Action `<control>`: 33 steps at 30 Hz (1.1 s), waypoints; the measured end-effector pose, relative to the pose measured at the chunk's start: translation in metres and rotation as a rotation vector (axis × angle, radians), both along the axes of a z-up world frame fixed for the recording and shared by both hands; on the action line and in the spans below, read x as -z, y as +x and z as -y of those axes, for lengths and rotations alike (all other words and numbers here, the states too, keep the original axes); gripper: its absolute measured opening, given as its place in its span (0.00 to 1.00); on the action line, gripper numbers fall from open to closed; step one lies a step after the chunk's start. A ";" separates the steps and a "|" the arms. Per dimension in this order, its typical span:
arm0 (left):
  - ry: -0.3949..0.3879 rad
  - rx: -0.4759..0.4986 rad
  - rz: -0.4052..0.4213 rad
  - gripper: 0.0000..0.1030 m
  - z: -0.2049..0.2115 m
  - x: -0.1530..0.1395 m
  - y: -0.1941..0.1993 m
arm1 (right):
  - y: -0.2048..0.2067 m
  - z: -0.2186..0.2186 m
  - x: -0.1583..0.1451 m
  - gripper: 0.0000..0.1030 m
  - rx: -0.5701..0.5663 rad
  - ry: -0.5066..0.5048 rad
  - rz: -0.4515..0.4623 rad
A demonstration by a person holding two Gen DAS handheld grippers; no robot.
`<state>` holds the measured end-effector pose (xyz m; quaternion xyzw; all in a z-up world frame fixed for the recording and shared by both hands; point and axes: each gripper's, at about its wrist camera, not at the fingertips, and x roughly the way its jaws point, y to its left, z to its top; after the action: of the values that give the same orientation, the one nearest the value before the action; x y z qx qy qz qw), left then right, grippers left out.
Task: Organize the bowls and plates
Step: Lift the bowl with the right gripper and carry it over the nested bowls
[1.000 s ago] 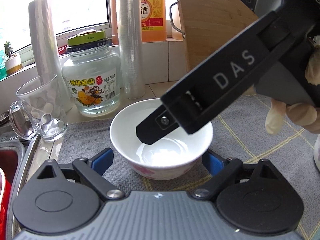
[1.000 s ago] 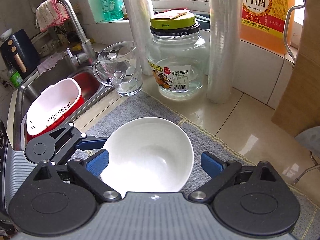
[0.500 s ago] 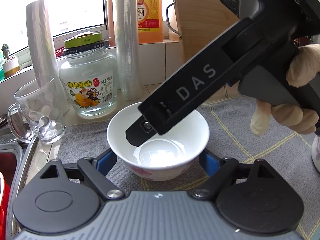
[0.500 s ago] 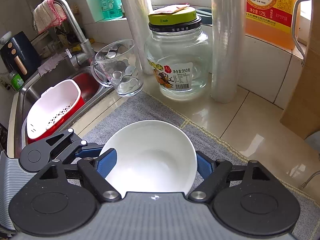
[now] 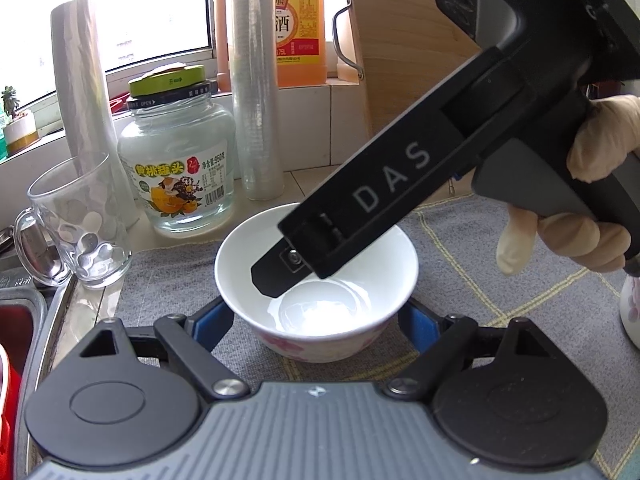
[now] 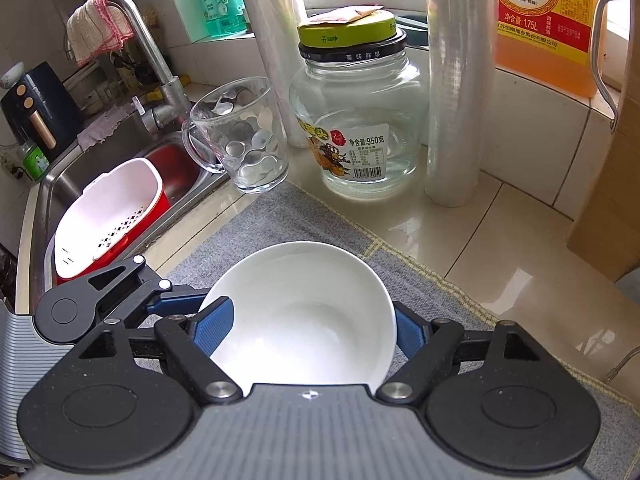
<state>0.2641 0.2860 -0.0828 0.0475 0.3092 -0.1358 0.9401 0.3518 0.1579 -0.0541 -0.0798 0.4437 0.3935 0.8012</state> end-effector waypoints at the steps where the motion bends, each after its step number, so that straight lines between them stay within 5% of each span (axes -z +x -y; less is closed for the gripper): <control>1: -0.002 -0.001 -0.001 0.86 0.000 0.000 0.000 | 0.000 0.000 0.000 0.85 0.001 0.002 -0.001; 33: 0.052 0.106 -0.014 0.86 0.018 -0.042 -0.046 | -0.048 0.026 -0.028 0.85 0.007 -0.001 -0.018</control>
<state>0.2177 0.2675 -0.0406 0.0872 0.3161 -0.1777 0.9278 0.3039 0.1317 -0.0259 -0.0750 0.4513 0.3912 0.7986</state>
